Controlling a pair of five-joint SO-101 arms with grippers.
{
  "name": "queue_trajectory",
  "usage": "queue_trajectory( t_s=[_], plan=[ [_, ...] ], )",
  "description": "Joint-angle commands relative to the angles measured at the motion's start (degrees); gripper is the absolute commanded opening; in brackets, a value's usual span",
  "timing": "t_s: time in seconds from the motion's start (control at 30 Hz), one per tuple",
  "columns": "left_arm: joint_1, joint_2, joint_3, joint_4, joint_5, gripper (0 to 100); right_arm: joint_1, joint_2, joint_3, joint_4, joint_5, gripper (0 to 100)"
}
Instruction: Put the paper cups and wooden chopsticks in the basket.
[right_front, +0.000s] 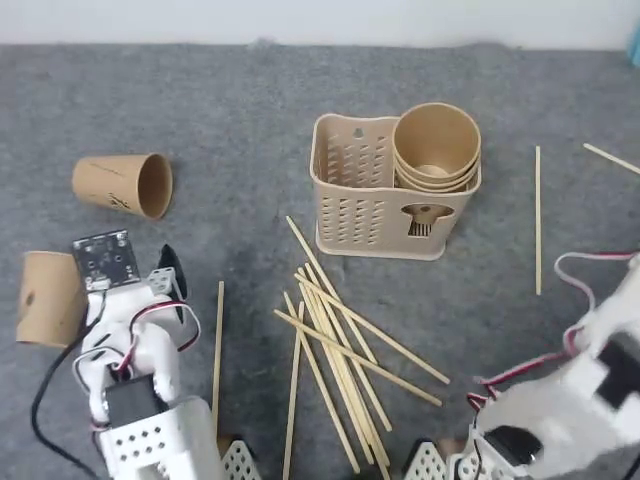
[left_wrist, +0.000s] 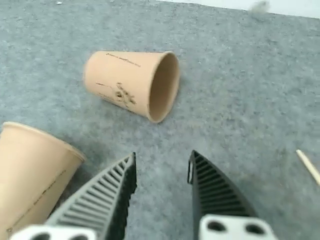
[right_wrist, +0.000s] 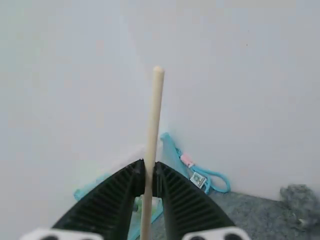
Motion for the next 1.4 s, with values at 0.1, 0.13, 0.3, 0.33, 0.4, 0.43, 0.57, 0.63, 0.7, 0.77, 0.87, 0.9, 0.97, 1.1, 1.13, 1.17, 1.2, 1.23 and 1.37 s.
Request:
queue_trajectory(
  t_s=[0.1, 0.13, 0.3, 0.33, 0.4, 0.43, 0.57, 0.63, 0.7, 0.77, 0.87, 0.9, 0.97, 1.1, 1.13, 1.17, 1.2, 1.23, 1.37],
  plan=[
    [4.3, 7.6, 0.0, -4.5, 0.4, 17, -2.9, 21.1, -28.8, 0.3, 7.6, 0.8],
    [4.5, 8.8, 0.0, -5.5, 0.4, 17, -3.6, 24.4, -33.2, 0.3, 8.9, 0.8],
    [4.7, 15.2, -2.1, -7.2, 0.4, 17, -5.7, 39.4, -55.0, 5.2, 12.1, 0.7],
    [4.7, 16.6, -2.4, -8.0, 0.4, 17, -6.1, 42.2, -59.9, 8.6, 12.8, 0.7],
    [4.7, 19.6, -3.1, -9.4, 0.4, 17, -6.5, 47.8, -69.9, 14.6, 12.9, 0.7],
    [4.7, 21.1, -3.6, -9.9, 0.4, 17, -6.7, 50.8, -74.5, 16.9, 12.9, 0.7],
    [4.7, 27.4, -5.6, -12.1, 0.4, 17, -6.9, 62.3, -91.9, 19.6, 13.5, 0.7],
    [4.7, 29.8, -6.5, -12.7, 0.3, 17, -6.9, 67.2, -97.8, 19.5, 15.8, 0.7],
    [4.7, 31.6, -7.4, -12.8, 0.3, 17, -6.9, 71.3, -101.5, 18.2, 17.8, 0.7],
    [4.7, 32.7, -7.9, -12.8, 0.3, 17, -6.6, 74.2, -102.3, 14.8, 19.0, 0.7],
    [4.7, 32.8, -8.0, -12.8, 0.3, 17, -6.1, 76.5, -101.5, 13.7, 20.6, 0.7],
    [4.7, 32.8, -8.0, -12.8, 0.3, 17, -5.8, 76.7, -100.5, 14.4, 20.2, 0.7],
    [4.7, 32.8, -7.9, -12.8, 0.3, 17, -5.2, 76.7, -98.3, 16.0, 19.4, 0.7],
    [4.7, 32.8, -7.9, -12.8, 0.3, 17, -4.1, 76.6, -97.4, 23.3, 16.3, 0.7],
    [4.7, 32.8, -7.9, -12.8, 0.3, 17, -3.7, 76.6, -97.9, 26.2, 15.3, 0.7],
    [4.7, 32.8, -7.9, -12.8, 0.3, 17, -3.6, 76.6, -98.8, 29.6, 14.2, 0.7],
    [4.7, 32.8, -7.9, -12.8, 0.3, 17, -3.4, 76.6, -100.0, 33.3, 13.2, 0.7],
    [4.7, 32.8, -7.9, -12.8, 0.3, 17, -3.0, 76.6, -101.4, 37.3, 12.0, 0.7],
    [4.8, 32.8, -7.9, -12.8, 0.3, 17, -2.3, 76.4, -109.3, 58.0, 7.7, 0.7]
  ],
)
